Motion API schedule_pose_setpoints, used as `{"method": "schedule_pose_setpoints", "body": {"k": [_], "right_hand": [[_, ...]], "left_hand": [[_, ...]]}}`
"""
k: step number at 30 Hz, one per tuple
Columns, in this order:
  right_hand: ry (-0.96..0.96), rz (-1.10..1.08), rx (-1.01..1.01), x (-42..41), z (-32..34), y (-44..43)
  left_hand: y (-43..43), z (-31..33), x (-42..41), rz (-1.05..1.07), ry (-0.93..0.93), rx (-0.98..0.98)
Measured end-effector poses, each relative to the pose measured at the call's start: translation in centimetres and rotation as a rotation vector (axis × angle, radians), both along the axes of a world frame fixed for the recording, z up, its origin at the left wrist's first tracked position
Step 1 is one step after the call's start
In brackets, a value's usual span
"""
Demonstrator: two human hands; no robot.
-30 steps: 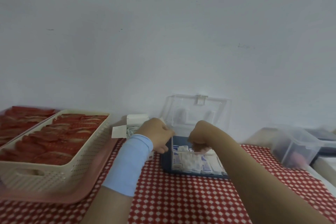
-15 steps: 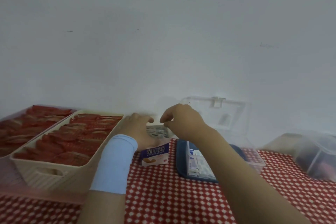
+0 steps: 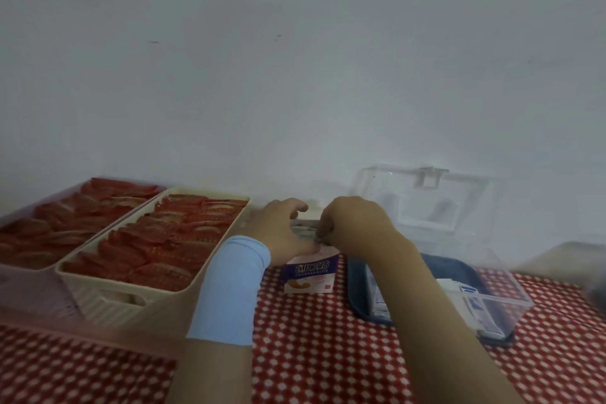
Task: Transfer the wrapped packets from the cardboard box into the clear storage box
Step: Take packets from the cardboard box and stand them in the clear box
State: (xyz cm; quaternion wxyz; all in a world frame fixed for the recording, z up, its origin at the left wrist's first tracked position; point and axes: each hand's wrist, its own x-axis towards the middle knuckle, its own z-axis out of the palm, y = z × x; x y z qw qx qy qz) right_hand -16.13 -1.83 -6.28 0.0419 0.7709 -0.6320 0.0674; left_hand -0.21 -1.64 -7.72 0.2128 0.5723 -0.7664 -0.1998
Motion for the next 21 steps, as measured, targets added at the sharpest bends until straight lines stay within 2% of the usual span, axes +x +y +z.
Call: {"method": "schedule_pose_setpoints", "body": {"k": [4,10,13,17,19,21], "right_hand": [[-0.096,-0.007,-0.035,-0.5,-0.1,0.6],[-0.413,0.031,-0.137,-1.4,-0.5,0.9],[-0.578,0.075,-0.099,-1.6,-0.7,0.8],[-0.506,0.042,-0.009,-2.1,-1.0,0.7],[-0.490,0.024,-0.074,-2.4,-0.8,0.7],[-0.588,0.029,-0.175,-2.8,-0.6,0.7]], "left_hand": [[-0.4,-0.1,0.1,0.007,0.022,0.007],[-0.6,-0.3,-0.2,0.039,0.027,-0.083],[-1.0,-0.7,-0.3,0.090,0.052,-0.111],[-1.1,-1.2,-0.4,0.108,0.087,-0.137],[-1.0,-1.0,-0.5,0.120,0.095,-0.175],[-0.9,-0.9,-0.4,0.133,0.092,-0.217]]}}
